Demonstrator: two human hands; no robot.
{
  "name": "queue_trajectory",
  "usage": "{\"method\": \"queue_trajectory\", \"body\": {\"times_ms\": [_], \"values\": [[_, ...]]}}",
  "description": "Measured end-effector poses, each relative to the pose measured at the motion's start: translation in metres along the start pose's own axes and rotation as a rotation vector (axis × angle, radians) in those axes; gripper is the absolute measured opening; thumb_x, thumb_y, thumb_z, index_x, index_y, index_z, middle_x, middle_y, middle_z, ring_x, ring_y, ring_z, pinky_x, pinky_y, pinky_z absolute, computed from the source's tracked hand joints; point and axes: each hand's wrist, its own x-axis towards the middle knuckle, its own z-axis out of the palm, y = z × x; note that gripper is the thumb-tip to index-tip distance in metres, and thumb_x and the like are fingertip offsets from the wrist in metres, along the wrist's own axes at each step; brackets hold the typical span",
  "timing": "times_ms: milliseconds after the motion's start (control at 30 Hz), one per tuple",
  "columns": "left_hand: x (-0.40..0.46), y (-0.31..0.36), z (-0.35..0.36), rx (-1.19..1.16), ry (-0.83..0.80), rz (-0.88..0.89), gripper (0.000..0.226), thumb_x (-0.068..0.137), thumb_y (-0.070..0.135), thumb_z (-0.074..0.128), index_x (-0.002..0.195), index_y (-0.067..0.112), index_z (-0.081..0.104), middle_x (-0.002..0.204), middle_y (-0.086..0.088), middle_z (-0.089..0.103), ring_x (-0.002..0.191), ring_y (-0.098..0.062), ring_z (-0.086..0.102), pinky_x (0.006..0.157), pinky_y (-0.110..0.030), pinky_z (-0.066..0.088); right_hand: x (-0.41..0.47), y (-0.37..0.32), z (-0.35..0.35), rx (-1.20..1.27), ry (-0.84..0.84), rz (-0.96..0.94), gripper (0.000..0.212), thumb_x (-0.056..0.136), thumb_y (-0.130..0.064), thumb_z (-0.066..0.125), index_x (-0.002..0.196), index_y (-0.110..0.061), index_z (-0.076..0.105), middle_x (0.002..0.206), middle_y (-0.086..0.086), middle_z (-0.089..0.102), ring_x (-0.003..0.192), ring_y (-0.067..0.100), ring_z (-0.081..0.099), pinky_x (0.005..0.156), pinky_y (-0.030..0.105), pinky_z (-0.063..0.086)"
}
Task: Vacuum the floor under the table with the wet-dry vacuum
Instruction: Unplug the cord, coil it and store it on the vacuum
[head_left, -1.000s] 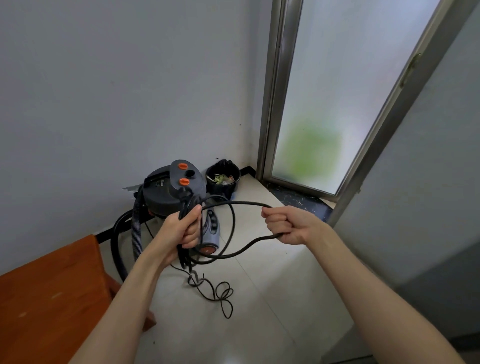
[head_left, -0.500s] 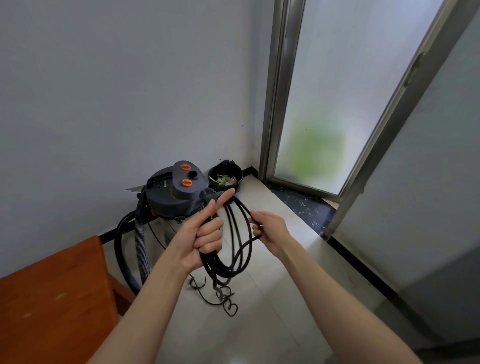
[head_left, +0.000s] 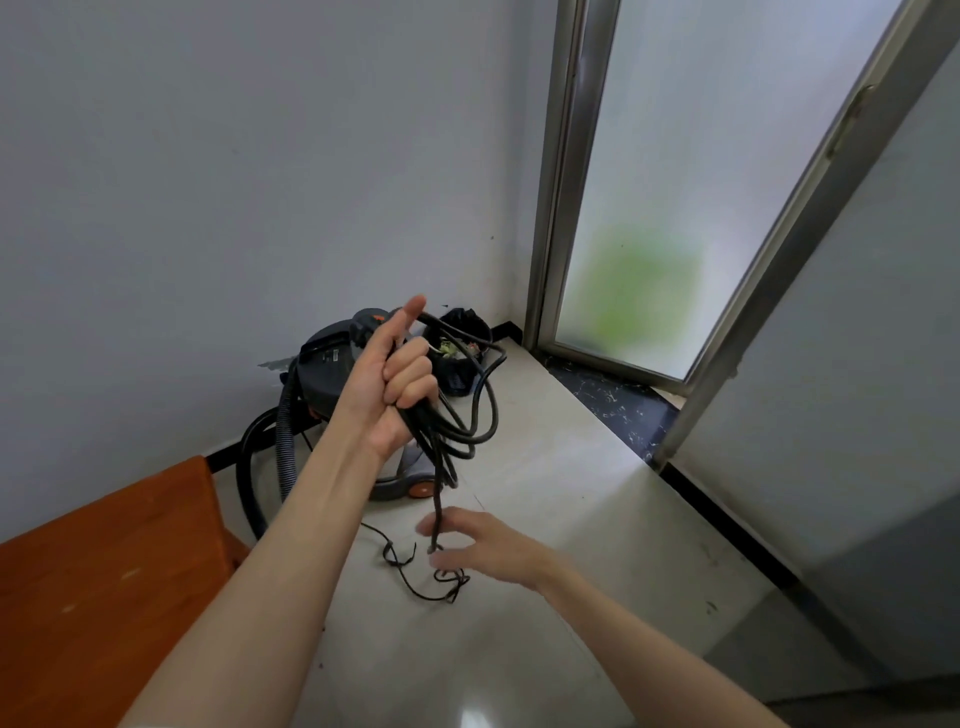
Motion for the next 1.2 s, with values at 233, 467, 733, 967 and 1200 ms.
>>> {"method": "queue_trajectory", "body": {"times_ms": [233,467,733,967,1200], "values": [[-0.021,0.025,-0.001,-0.081,-0.149,-0.011,0.021,0.077,0.016,0.067,0.097,0.01,0.063,0.036,0.003,0.028,0.032,-0.003,0.014,0.027,-0.015,0.022,0.005,0.025,-0.047,-0.176,0.332,0.165,0.022,0.089,-0.039,0.062,0.077,-0.021,0.063,0.086,0.003,0.068,0.075,0.012,0.055,0.066,0.021,0.04],[-0.03,0.045,-0.021,-0.152,-0.34,-0.112,0.021,0.096,0.02,0.05,0.107,0.004,0.059,0.047,0.002,0.029,0.036,-0.008,0.027,0.034,-0.021,0.032,-0.001,0.056,-0.084,-0.126,0.432,0.323,0.019,0.087,-0.029,0.067,0.079,-0.012,0.067,0.067,-0.001,0.056,0.061,0.01,0.045,0.053,0.017,0.033],[-0.033,0.02,-0.035,0.815,0.203,0.008,0.018,0.096,0.027,0.045,0.085,0.014,0.051,0.042,0.006,0.021,0.031,-0.005,0.015,0.037,-0.013,0.011,-0.009,0.031,-0.106,0.219,0.585,0.439,0.02,0.088,-0.014,0.066,0.073,-0.003,0.06,0.057,0.011,0.065,0.04,0.017,0.055,0.049,0.025,0.054],[-0.037,-0.052,-0.075,1.14,0.356,-0.121,0.024,0.099,0.019,0.044,0.088,0.009,0.062,0.076,-0.004,0.062,0.053,-0.009,0.049,0.046,-0.017,0.038,-0.019,-0.074,-0.107,0.919,0.33,0.34,0.021,0.094,-0.007,0.055,0.079,0.006,0.062,0.065,0.015,0.07,0.053,0.022,0.069,0.048,0.03,0.057],[-0.041,-0.074,-0.069,1.117,0.158,-0.133,0.039,0.102,0.029,0.031,0.106,0.006,0.062,0.094,0.0,0.074,0.102,-0.003,0.064,0.092,-0.01,0.039,-0.012,-0.109,-0.101,1.016,0.286,0.262,0.019,0.095,-0.009,0.054,0.086,0.008,0.057,0.065,0.022,0.069,0.052,0.027,0.069,0.06,0.034,0.057]]}}
